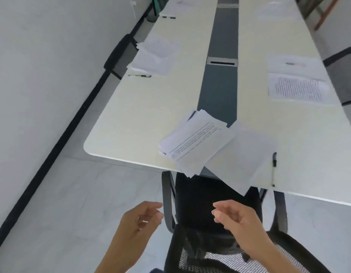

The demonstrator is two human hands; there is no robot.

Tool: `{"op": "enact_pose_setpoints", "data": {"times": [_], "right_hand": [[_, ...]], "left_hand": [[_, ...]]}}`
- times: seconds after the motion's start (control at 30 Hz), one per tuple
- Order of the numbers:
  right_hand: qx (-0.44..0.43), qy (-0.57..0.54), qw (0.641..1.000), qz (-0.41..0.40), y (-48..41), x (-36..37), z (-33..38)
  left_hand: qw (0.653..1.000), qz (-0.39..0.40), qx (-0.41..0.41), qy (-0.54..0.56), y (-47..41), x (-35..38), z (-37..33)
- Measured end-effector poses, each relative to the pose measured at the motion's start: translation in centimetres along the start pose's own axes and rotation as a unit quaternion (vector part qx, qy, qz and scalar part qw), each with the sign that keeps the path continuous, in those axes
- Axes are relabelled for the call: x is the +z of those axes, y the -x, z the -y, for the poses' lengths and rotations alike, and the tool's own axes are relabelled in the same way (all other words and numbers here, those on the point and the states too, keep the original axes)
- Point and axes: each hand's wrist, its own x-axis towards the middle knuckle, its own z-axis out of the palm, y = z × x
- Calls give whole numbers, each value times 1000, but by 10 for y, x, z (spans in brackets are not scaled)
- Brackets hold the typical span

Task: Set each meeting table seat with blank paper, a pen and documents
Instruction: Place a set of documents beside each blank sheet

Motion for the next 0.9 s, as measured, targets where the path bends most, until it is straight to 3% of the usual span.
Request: {"op": "enact_pose_setpoints", "data": {"times": [0.2, 0.33, 0.43, 0.53, 0.73, 0.9], "right_hand": [[27, -16, 999, -26, -55, -12, 10], [89, -22, 993, -68, -102, -3, -2], [108, 96, 983, -114, -138, 11, -19], [120, 240, 958, -103, -172, 23, -33], [142, 370, 913, -91, -209, 19, -54], [141, 384, 906, -105, -209, -13, -58]], "left_hand": [[997, 61, -12, -40, -60, -3, -18], [993, 78, -8, -94, -137, -2, -8], [980, 80, 32, -180, -211, 12, 5], [946, 99, 108, -290, -280, 29, 19], [832, 155, 158, -508, -341, 46, 43], [827, 108, 155, -530, -318, 39, 65]]}}
